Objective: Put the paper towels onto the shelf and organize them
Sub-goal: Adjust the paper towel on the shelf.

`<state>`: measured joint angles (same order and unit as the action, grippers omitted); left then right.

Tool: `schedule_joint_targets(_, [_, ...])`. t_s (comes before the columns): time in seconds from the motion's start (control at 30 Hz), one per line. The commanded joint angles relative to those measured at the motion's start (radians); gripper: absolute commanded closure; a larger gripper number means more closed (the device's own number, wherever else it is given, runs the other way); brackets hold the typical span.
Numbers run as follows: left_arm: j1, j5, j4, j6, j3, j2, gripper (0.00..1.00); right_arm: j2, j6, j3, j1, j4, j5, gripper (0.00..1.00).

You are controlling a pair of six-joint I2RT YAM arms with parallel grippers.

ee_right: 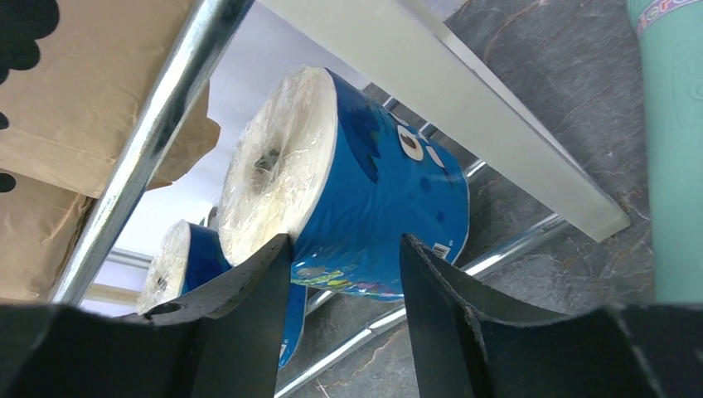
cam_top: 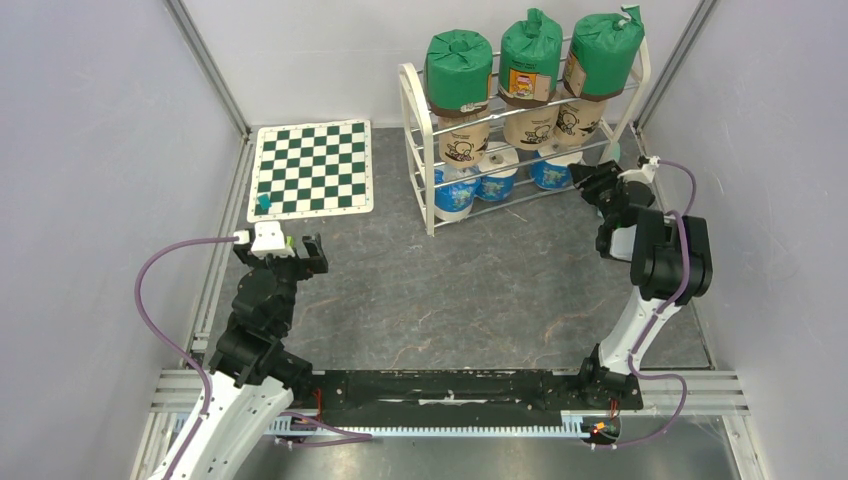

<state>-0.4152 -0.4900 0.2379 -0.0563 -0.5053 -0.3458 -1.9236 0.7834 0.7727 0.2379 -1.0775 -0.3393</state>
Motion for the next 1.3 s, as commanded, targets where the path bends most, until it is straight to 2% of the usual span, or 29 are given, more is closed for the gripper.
schedule_joint_targets(0.0, [0.006,0.006,-0.026,-0.033,0.005,0.007,0.0,0.017,-0.067,-0.021,0.014,0.148,0.045,0.46])
schedule_joint_targets(0.17, [0.007,0.008,-0.026,-0.034,0.002,0.006,0.0,0.054,-0.066,-0.015,0.014,0.165,0.032,0.36])
schedule_joint_targets(0.33, [0.006,0.008,-0.026,-0.034,0.002,0.01,0.0,0.09,-0.06,-0.008,0.014,0.175,0.021,0.33])
schedule_joint_targets(1.03, [0.009,0.011,-0.027,-0.036,0.004,0.011,0.0,0.071,-0.06,0.182,0.014,0.316,-0.01,0.29])
schedule_joint_targets(1.27, [0.008,0.011,-0.028,-0.036,0.005,0.01,0.0,0.107,-0.073,0.16,0.014,0.345,-0.005,0.28])
